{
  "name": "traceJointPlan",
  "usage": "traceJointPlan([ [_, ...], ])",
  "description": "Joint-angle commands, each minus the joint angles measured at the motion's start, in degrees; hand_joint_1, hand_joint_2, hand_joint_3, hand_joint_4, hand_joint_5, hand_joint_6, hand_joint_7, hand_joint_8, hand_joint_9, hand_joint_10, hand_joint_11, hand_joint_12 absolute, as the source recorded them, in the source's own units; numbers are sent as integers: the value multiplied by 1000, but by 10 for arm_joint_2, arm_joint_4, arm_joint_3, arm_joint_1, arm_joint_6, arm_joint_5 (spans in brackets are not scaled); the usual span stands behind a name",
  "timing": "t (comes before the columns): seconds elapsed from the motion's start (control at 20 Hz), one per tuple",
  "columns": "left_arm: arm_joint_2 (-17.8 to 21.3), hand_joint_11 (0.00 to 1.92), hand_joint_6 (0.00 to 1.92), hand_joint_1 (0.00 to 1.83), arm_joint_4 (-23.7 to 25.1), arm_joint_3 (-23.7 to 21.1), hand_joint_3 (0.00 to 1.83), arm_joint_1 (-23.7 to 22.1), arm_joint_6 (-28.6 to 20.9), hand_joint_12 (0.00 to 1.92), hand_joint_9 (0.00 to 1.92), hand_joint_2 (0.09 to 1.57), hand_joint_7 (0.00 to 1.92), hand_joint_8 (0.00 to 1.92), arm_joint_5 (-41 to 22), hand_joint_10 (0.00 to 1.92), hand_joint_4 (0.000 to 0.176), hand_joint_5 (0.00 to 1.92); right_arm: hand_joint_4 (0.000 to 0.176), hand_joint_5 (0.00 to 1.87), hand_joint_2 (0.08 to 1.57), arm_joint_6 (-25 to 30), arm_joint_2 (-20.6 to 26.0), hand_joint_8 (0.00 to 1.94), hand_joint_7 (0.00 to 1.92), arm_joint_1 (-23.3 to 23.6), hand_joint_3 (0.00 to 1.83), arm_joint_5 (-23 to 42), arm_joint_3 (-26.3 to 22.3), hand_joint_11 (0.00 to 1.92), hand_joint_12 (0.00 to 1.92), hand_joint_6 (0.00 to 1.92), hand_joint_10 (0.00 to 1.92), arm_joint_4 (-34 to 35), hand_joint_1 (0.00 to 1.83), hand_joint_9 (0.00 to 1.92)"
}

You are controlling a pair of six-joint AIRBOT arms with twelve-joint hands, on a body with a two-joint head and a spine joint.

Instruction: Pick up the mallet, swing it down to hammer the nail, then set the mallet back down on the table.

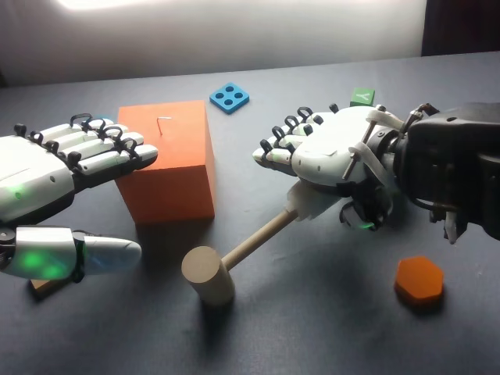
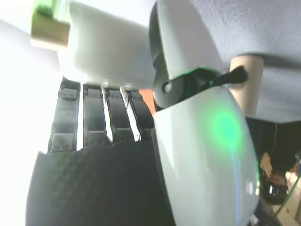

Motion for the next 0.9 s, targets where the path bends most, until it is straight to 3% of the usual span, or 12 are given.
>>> traceJointPlan([
  [0.0,0,19,2,0,-14,2,3,-1,1,19,25,1158,36,2,-65,3,0,61,0,0,1003,-1,-1,0,0,3,1,-12,4,1,1,0,0,-18,1361,0],
  [0.05,0,8,0,0,-14,3,5,-1,1,15,13,1161,26,0,-65,0,0,54,0,0,983,-1,-4,0,0,2,0,-14,8,46,22,0,0,-18,1349,0],
  [0.15,-2,24,7,0,-17,2,4,0,5,24,25,1161,39,6,-65,6,0,71,0,0,984,-1,-14,0,0,2,4,-17,17,1,307,0,0,-18,1344,0],
  [0.2,-3,36,10,0,-18,2,2,1,6,30,34,1158,47,9,-65,9,0,79,0,0,988,-1,-18,0,0,2,4,-17,21,0,254,0,0,-18,1402,0],
  [0.3,-4,16,4,0,-21,3,2,4,7,25,18,1158,30,0,-65,1,0,69,0,0,984,-1,-28,0,0,1,2,-16,31,0,333,0,0,-18,1387,0],
  [0.35,-4,9,4,0,-22,3,6,4,8,23,17,1166,29,0,-65,1,0,72,0,0,1001,-1,-31,0,0,0,7,-16,33,0,250,0,0,-18,1428,0],
  [0.4,-4,11,4,0,-23,3,5,5,8,24,18,1166,29,0,-65,1,0,71,0,0,995,-1,-33,0,0,-2,2,-16,35,0,449,0,0,-18,1441,3],
  [0.5,-4,15,7,0,-24,2,2,6,8,28,25,1161,39,5,-65,4,0,81,0,0,998,-1,-37,0,0,-8,1,-16,40,0,591,0,4,-18,1435,15],
  [0.6,-4,24,8,0,-25,2,1,8,8,34,39,1159,52,9,-65,9,0,87,0,0,1015,-1,-40,0,0,-13,7,-19,48,0,538,0,0,-19,1431,2],
  [0.7,-5,17,2,0,-26,2,6,9,8,34,37,1170,45,4,-65,6,0,75,0,0,1010,-1,-42,0,0,-15,2,-20,51,0,667,0,10,-19,1416,30],
  [0.85,-5,0,1,0,-27,2,4,10,8,10,3,1172,10,0,-62,0,0,42,0,3,999,-1,-44,2,22,-18,0,-25,51,0,699,1,12,-20,1395,56],
])
